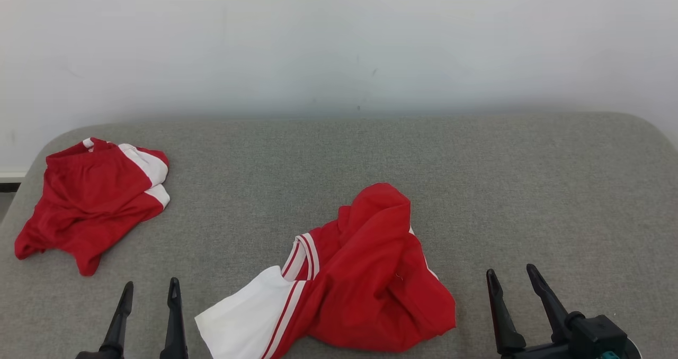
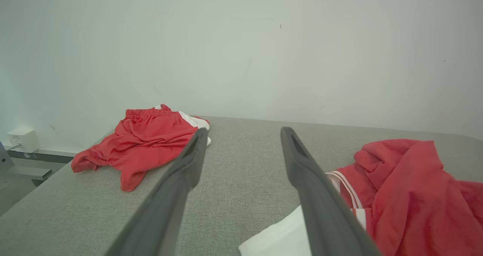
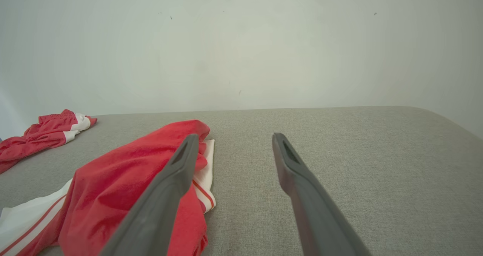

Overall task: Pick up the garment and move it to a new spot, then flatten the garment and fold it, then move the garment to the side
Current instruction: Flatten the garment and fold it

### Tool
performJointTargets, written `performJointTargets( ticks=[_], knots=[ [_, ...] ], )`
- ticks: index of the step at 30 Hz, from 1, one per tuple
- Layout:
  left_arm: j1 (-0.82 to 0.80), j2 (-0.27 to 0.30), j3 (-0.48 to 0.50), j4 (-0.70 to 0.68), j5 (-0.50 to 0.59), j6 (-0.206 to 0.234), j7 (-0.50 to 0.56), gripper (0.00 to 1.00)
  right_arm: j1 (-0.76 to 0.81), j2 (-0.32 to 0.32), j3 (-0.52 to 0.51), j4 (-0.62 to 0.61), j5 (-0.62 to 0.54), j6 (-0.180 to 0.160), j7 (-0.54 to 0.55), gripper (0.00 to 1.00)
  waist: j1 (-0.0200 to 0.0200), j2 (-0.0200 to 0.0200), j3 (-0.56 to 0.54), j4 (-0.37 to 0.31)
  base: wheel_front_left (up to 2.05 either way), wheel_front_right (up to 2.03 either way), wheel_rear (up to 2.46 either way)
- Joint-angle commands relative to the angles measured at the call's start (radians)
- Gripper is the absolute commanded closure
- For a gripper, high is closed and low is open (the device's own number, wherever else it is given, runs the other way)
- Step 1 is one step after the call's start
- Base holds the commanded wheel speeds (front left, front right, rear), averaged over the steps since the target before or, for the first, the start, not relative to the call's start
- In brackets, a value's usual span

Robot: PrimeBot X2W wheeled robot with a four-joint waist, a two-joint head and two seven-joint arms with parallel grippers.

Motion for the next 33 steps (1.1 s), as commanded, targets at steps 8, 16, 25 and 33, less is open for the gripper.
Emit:
performJointTargets(
  ticks=[8,16,25,33],
  knots=[
    [0.007,-0.001,-0.003,0.0,0.009,-0.001,-0.003,0.0,-0.024,-0.013,0.024,0.02,-0.012,-0.002,0.022,0.0,0.0,0.0,-0.003,0.019,0.0,0.0,0.0],
    [-0.006,-0.002,-0.019,0.006,0.007,-0.003,-0.004,0.0,-0.113,-0.04,0.075,0.131,-0.002,-0.002,0.061,0.0,0.0,0.0,0.01,0.06,0.0,0.0,0.0],
    [-0.03,-0.004,-0.04,0.014,-0.001,-0.001,-0.003,0.0,-0.235,-0.05,0.134,0.354,0.01,-0.002,0.061,0.0,0.0,0.0,0.048,0.123,0.0,0.0,0.0],
    [-0.043,-0.005,-0.04,0.031,-0.007,-0.004,-0.003,0.0,-0.343,-0.068,0.163,0.552,0.057,-0.002,0.015,1.0,0.0,0.0,0.052,0.145,0.0,0.0,0.0]
  ],
)
